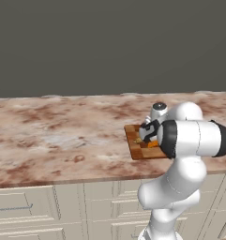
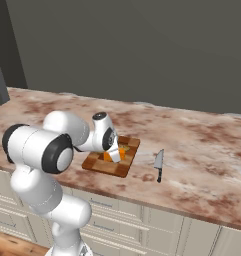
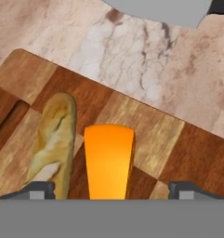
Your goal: Retrieve the sausage and cheese from the fridge and place them on the cutting board on the counter.
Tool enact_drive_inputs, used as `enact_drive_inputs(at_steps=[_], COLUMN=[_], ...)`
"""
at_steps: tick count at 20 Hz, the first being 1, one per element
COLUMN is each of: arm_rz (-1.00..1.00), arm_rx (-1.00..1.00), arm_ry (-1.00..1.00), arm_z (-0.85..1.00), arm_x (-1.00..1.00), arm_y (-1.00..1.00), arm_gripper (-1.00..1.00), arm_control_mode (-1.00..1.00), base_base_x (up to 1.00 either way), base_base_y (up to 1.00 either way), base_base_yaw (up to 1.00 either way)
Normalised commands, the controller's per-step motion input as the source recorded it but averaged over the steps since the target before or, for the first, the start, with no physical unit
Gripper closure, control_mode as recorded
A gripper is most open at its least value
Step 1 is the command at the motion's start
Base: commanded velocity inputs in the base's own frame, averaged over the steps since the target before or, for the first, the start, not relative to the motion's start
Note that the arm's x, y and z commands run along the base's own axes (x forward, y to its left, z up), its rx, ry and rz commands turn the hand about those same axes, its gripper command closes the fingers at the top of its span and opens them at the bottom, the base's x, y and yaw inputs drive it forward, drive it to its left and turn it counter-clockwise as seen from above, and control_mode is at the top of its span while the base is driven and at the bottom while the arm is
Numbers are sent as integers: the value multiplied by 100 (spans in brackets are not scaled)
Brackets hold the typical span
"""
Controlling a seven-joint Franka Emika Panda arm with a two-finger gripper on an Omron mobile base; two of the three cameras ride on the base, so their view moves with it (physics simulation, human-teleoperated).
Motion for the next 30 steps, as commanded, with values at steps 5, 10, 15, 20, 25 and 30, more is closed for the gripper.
enact_drive_inputs(at_steps=[5,10,15,20,25,30], arm_rz=[0,0,14,48,54,44], arm_rx=[3,1,2,0,-4,-12], arm_ry=[0,-2,-2,0,-2,-10], arm_z=[35,59,63,34,33,55], arm_x=[0,-3,-57,-91,-72,-61], arm_y=[0,0,1,21,34,44], arm_gripper=[-100,-100,-100,-100,-100,-100], arm_control_mode=[-100,-100,-100,-100,-100,-100], base_base_x=[0,0,0,0,0,0], base_base_y=[0,0,0,0,0,0], base_base_yaw=[0,0,0,0,0,0])
